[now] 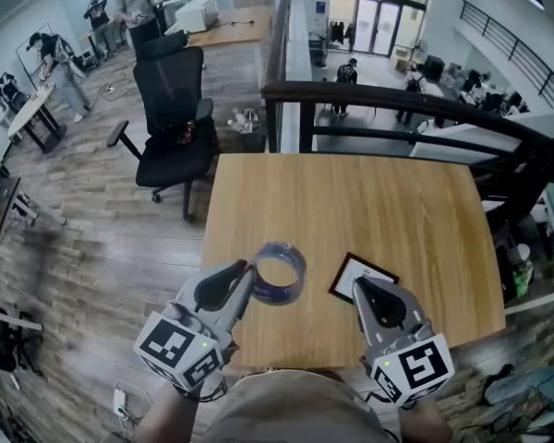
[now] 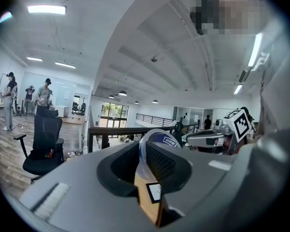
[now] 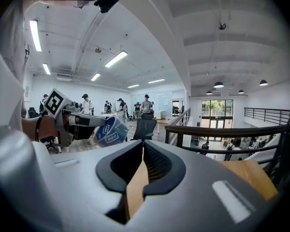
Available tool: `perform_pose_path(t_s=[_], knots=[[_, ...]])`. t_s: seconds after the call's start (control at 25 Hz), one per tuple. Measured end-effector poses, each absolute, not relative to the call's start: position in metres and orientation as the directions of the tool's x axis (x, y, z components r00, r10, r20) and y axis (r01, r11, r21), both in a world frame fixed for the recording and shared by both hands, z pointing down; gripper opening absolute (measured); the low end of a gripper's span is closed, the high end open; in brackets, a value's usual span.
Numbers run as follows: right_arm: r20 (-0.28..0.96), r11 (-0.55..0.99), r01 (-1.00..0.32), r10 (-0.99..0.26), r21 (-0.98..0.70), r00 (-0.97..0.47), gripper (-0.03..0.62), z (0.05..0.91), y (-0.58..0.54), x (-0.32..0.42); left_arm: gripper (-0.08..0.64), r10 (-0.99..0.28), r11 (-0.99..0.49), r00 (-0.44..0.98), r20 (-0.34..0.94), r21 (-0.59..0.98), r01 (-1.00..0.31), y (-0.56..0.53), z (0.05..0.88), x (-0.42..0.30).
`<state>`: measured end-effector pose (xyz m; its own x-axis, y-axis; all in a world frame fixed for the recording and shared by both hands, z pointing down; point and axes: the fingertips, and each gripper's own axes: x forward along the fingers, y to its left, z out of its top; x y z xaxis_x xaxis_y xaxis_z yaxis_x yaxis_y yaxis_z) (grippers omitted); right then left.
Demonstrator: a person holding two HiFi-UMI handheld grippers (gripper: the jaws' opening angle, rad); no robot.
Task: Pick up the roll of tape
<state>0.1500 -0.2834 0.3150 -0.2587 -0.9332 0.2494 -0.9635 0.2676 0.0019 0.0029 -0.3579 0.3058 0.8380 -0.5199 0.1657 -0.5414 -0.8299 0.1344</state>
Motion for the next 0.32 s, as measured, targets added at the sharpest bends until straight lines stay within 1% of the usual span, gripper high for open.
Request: perform_pose_path(t_s=[0.32], knots=[[0.254,0.263,-0.965,-0.933,0.000,-0.255,0.016,0.3151,-0.2778,0.1440,0.040,-0.521,-0.829,0.839,0.156,0.139,-0.541,-0.3543,0.3015,-0.0049]])
